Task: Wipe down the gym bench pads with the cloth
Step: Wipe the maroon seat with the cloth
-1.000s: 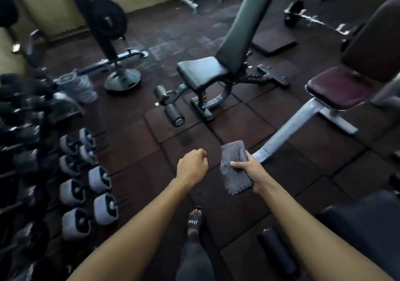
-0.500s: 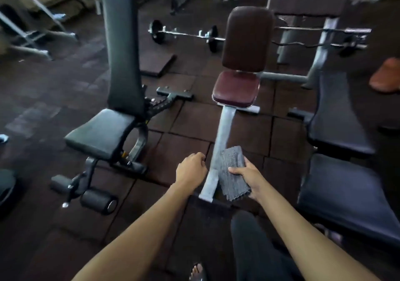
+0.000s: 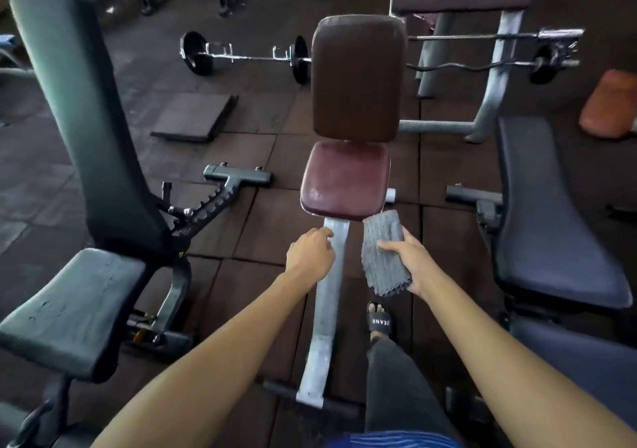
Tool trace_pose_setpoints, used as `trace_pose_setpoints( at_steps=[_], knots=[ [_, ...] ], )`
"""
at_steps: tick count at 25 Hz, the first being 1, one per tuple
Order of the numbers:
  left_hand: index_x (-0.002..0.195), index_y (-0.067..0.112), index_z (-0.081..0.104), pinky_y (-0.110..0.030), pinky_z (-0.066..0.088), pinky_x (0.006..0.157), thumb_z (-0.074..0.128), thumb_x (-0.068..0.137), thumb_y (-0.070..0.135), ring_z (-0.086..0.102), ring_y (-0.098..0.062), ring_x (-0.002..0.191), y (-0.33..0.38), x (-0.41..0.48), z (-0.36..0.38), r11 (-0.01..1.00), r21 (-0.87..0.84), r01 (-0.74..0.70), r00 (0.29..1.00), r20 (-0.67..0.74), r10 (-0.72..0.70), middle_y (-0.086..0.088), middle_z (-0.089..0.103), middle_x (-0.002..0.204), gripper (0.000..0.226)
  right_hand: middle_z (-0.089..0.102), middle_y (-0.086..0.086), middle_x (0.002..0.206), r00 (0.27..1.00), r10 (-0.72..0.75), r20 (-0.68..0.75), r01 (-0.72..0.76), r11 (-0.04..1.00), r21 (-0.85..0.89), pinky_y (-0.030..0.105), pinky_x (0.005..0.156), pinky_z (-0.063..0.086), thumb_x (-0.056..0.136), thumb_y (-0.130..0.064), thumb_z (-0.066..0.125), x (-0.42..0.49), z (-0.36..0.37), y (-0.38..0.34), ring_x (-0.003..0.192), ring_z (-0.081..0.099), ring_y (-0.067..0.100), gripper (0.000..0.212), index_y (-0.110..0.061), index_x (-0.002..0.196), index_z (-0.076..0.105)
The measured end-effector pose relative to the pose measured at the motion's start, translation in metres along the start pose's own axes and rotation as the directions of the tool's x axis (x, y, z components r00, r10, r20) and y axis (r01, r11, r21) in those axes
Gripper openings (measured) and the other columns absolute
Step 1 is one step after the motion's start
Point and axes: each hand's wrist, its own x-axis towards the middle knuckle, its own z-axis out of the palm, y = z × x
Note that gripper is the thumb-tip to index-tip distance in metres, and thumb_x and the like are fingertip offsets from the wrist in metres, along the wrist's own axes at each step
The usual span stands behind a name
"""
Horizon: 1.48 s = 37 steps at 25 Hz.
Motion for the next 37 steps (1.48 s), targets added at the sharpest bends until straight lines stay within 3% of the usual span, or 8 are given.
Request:
trace_pose_setpoints(
  at_steps=[3,12,18,21,24,29,33,37],
  knots=[
    [0.123,0.017,0.061,-0.041,0.047,0.088,0.041,0.093,0.01,0.058,-0.029,0.112,0.025,0.087,-0.01,0.999,-0.005,0.051,0.999,0.016,-0.051,-0.004,0.062,0.124,0.036,0.07,0.013,0.103,0.998,0.07,0.002,-0.07,0.997,-0.036,0.037,0.069,0.057,0.094,-0.006,0.057,0.066,-0.007,-0.07,0.084,0.07,0.028,0.037,-0.026,0.125,0.056],
    [0.126,0.014,0.056,-0.042,0.044,0.091,0.04,0.095,0.008,0.05,-0.029,0.116,-0.015,0.28,0.06,0.994,0.07,0.078,0.984,0.152,-0.088,-0.005,0.056,0.126,0.036,0.068,0.011,0.121,0.956,0.284,-0.072,-0.285,0.959,0.001,0.054,0.102,0.048,0.097,-0.038,0.057,0.265,-0.003,-0.069,0.111,0.066,0.034,0.029,-0.03,0.125,0.059],
    [0.139,0.012,0.049,-0.045,0.029,0.115,0.046,0.094,0.008,0.039,-0.029,0.137,-0.092,0.405,0.146,0.983,0.119,-0.14,0.988,0.087,0.13,-0.006,0.046,0.146,0.046,0.051,-0.011,0.141,0.976,-0.001,-0.217,-0.079,0.928,-0.363,0.037,0.113,0.036,0.102,-0.035,0.049,0.393,0.015,-0.003,0.13,0.05,0.013,0.048,-0.033,0.148,0.039],
    [0.145,0.013,0.044,-0.047,0.014,0.122,0.042,0.099,0.016,0.028,-0.027,0.146,-0.121,0.452,0.175,0.97,0.148,-0.191,0.98,-0.022,0.196,-0.005,0.039,0.154,0.045,0.032,-0.005,0.158,0.922,-0.334,-0.195,-0.026,0.451,-0.892,0.042,0.108,0.038,0.102,-0.047,0.043,0.419,0.025,0.03,0.135,0.041,0.023,0.054,-0.035,0.153,0.029],
    [0.152,0.016,0.033,-0.045,0.007,0.123,0.031,0.105,0.026,0.018,-0.023,0.151,-0.141,0.472,0.192,0.957,0.16,-0.244,0.965,-0.056,0.255,-0.002,0.028,0.161,0.049,0.008,0.003,0.167,0.909,-0.415,-0.044,-0.059,-0.023,-0.998,0.049,0.118,0.023,0.1,-0.06,0.033,0.418,0.021,0.079,0.151,0.018,0.029,0.067,-0.028,0.157,0.021],
    [0.156,0.011,0.018,-0.04,0.001,0.125,0.02,0.106,0.032,0.007,-0.019,0.153,-0.148,0.471,0.202,0.956,0.172,-0.238,0.962,-0.09,0.256,-0.004,0.015,0.165,0.054,0.017,0.003,0.165,0.851,-0.484,0.204,0.136,-0.173,-0.976,0.054,0.12,0.021,0.105,-0.051,0.028,0.449,0.01,0.081,0.153,0.013,0.028,0.057,-0.029,0.157,0.018],
    [0.156,0.01,0.019,-0.04,0.002,0.125,0.021,0.105,0.03,0.008,-0.019,0.153,-0.147,0.471,0.201,0.954,0.203,-0.221,0.965,-0.098,0.244,-0.005,0.016,0.164,0.055,0.019,-0.001,0.165,0.841,-0.517,0.159,0.105,-0.132,-0.986,0.051,0.121,0.02,0.106,-0.044,0.028,0.512,0.019,0.03,0.152,0.018,0.028,0.052,-0.031,0.156,0.021],
    [0.156,0.011,0.017,-0.04,0.001,0.125,0.02,0.105,0.029,0.006,-0.018,0.153,-0.145,0.471,0.201,0.95,0.227,-0.214,0.966,-0.099,0.241,-0.004,0.014,0.165,0.054,0.01,-0.001,0.167,0.835,-0.533,-0.134,-0.072,0.136,-0.988,0.048,0.123,0.016,0.107,-0.042,0.024,0.518,-0.015,0.015,0.153,0.009,0.027,0.052,-0.031,0.157,0.016]
  ],
)
